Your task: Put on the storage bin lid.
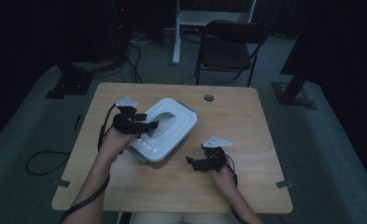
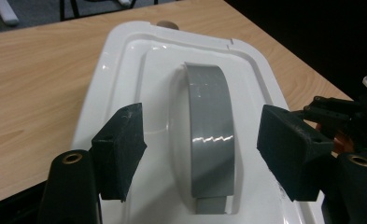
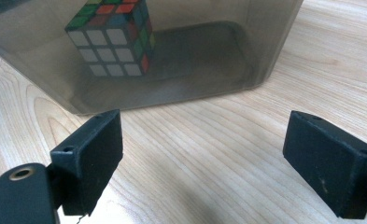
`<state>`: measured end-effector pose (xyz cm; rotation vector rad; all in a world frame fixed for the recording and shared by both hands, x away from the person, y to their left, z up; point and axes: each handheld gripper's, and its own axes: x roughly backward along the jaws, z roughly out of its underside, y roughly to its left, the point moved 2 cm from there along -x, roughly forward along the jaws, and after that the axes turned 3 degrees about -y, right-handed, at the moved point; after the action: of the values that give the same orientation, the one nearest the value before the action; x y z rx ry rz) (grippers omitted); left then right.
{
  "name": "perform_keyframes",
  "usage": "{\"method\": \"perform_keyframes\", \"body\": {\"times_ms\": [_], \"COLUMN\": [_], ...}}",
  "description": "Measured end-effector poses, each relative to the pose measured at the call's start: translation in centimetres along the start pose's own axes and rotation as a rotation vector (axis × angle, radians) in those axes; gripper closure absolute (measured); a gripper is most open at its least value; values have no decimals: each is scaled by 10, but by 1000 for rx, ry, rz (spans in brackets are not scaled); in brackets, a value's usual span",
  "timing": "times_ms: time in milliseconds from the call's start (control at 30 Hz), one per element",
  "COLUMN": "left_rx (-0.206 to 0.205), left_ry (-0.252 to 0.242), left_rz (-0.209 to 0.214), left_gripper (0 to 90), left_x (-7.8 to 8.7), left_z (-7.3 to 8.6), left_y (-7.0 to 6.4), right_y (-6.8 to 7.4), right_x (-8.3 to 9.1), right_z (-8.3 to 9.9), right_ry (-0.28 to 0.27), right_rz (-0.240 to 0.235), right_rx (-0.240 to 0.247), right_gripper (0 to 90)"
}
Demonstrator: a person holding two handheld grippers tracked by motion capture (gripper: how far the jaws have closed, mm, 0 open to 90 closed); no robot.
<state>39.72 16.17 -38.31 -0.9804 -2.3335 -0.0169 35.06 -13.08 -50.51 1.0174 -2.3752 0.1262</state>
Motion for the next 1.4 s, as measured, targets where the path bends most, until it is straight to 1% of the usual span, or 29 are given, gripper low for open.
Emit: {"method": "perform_keyframes", "body": {"times_ms": [67,133,200,267,300,367,400,467,533,600,667,800,867,900,967,1033,1067,1100,1133,1167,1267,1300,1367,1400], "left_rx": [-1,8,6,0,-4,3,3,-1,0,6,15,18,23,30,43,41,55,70,71,72,80,89,99,99], "left_ry": [-11,-27,-45,-56,-60,-75,-75,-86,-86,-84,-95,-115,-132,-143,-167,-185,-186,-195,-207,-202,-198,-191,-176,-179], "left_rz": [-7,-6,-18,-17,-20,-24,-28,-47,-63,-76,-109,-154,-174,-195,-224,-266,-284,-295,-309,-321,-343,-346,-340,-341], "left_gripper": [300,280,250,194,184,176,140,100,93,9,9,10,10,10,10,10,11,11,11,11,11,11,11,11], "left_x": [3,7,11,15,18,22,24,27,30,32,35,37,36,36,35,34,33,33,32,31,23,19,11,7], "left_z": [1,2,3,5,7,9,11,13,16,20,23,30,34,37,41,45,48,50,52,54,61,64,70,73], "left_y": [4,8,11,15,17,22,24,28,32,37,42,54,61,65,72,79,84,88,91,95,107,111,118,121], "right_y": [-1,-1,-2,-3,-4,-5,-5,-5,-6,-6,-6,-6,-7,-7,-7,-7,-7,-7,-7,-7,-7,-7,-7,-7], "right_x": [1,1,2,3,3,4,5,5,5,5,5,4,4,4,4,4,4,4,3,3,3,2,2,2], "right_z": [0,0,1,1,1,1,1,2,2,2,3,4,5,6,7,7,8,8,9,9,11,11,11,11], "right_ry": [1,2,2,-1,1,-3,-1,0,2,3,2,13,13,14,17,19,20,22,24,27,32,31,31,30], "right_rz": [4,6,8,14,14,22,20,27,26,26,29,24,30,25,29,26,26,23,24,24,23,19,22,19], "right_rx": [1,0,-2,-1,-4,-5,-8,-5,-8,-8,-8,-11,-8,-9,-11,-14,-13,-14,-13,-12,-15,-18,-18,-18], "right_gripper": [117,116,117,117,116,117,117,117,117,117,117,116,116,116,117,117,116,117,116,116,116,117,116,116]}}
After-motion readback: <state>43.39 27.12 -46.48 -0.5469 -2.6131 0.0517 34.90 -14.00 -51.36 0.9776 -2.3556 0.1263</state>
